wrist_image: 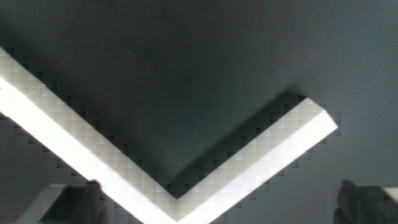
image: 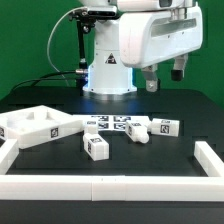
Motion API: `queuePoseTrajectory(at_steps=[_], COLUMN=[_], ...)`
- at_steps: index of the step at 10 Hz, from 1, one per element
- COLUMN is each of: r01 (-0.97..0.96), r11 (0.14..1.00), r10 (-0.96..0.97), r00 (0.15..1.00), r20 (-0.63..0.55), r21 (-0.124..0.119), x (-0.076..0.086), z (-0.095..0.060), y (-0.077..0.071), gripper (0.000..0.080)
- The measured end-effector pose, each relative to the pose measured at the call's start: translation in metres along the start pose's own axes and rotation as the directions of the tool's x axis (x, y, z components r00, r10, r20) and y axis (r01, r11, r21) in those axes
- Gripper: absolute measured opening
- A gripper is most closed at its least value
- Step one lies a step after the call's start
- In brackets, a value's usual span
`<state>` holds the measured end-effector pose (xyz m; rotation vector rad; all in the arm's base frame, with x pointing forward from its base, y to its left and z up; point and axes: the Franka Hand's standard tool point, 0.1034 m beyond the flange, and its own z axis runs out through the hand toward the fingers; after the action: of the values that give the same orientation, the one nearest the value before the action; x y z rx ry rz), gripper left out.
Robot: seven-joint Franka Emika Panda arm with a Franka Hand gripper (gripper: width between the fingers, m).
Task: Assemble one leg
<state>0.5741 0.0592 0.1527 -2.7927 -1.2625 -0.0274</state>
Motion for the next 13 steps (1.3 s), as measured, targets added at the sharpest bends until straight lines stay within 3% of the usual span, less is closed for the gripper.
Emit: queuePoseTrajectory(at_steps=[6,9,10,13], r01=[-0.010,-0.040,0.001,-0.026], r11=[1.000,0.999,1.000,1.000], r10=[0.010,0.040,-0.001,0.025], r00=[1.000,0.999,1.000,0.999], r20=[0.004,0.034,0.020,0.027], r21=[-0.001,-0.006,0.009,0.009], x=[-0.005,-0.062,-0.075,-0.077], z=[0.002,0.025,0.034,0.036], y=[0.003,0.033,0.044,0.044], gripper=[0.0650,0.0650,0.0650,0.0650])
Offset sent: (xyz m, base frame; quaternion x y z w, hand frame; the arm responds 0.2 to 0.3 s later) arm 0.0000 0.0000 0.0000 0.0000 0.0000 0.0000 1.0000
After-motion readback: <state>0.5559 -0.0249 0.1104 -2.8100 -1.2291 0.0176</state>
